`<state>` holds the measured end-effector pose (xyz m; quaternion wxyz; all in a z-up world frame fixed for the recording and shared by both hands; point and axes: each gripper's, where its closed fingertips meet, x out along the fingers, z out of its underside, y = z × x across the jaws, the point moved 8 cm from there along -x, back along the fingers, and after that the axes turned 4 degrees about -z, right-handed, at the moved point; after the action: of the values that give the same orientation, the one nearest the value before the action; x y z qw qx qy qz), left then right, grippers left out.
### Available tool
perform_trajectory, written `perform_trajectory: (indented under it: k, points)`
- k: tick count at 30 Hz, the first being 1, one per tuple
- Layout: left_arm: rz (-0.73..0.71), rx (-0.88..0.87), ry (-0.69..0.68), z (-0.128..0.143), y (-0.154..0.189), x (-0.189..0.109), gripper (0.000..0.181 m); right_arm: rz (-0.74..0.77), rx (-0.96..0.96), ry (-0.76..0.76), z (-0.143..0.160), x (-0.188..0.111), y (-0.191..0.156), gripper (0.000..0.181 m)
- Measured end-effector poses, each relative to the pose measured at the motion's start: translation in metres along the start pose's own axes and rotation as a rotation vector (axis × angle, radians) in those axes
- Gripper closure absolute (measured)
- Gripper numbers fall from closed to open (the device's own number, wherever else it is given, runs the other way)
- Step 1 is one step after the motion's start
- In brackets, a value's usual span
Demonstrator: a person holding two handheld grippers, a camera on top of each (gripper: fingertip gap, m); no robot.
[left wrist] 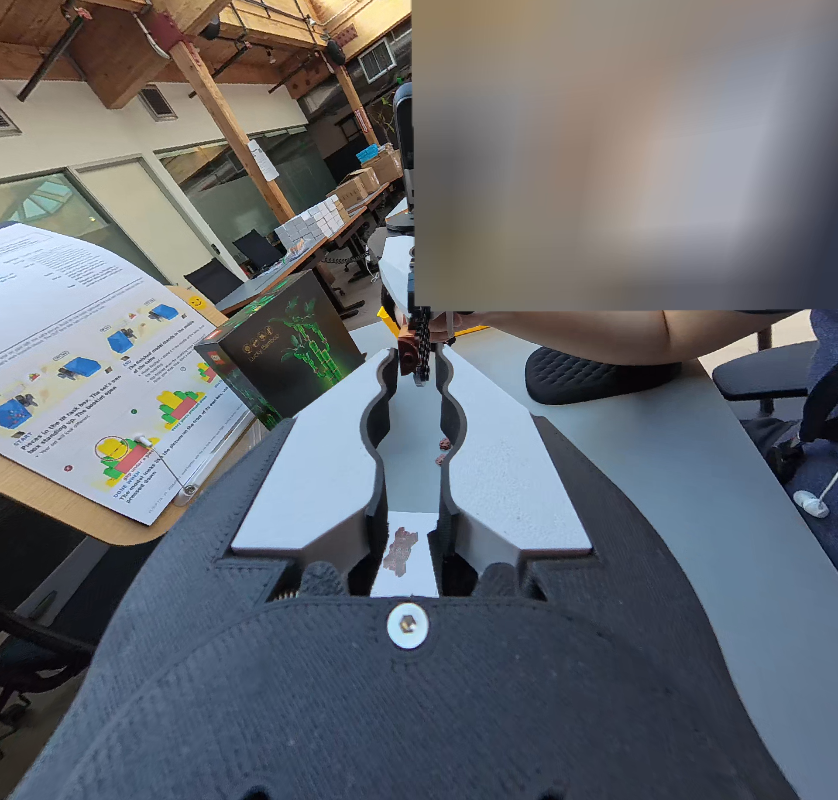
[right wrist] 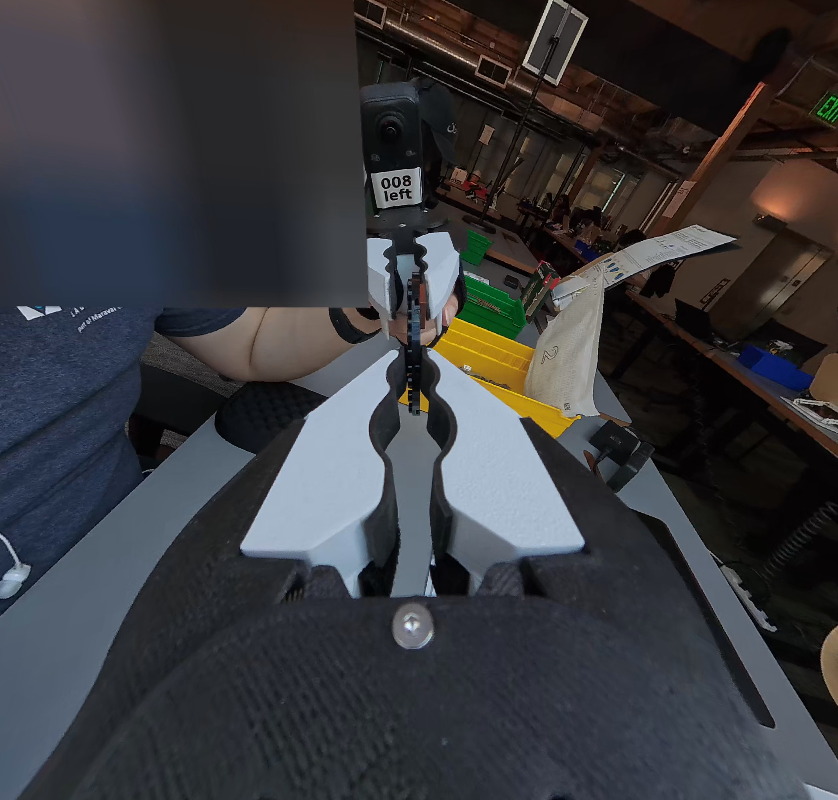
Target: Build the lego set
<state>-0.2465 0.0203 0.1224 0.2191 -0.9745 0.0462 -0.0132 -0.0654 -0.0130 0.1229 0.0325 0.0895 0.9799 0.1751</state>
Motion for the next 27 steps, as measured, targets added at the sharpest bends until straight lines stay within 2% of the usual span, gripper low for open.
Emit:
perform_trajectory:
  k: [7,13,27]
  points:
    - [0.011,0.021,0.022,-0.002,0.004,0.003,0.167,-0.024,-0.013,0.004,0.0,-0.002,-0.002,0.178]
    - [0.015,0.098,0.047,-0.006,0.013,0.003,0.176,-0.002,-0.244,-0.048,-0.001,0.001,-0.015,0.177]
    - [0.013,0.288,0.007,-0.011,0.029,0.0,0.175,0.003,-0.465,-0.102,-0.011,0.002,-0.034,0.177]
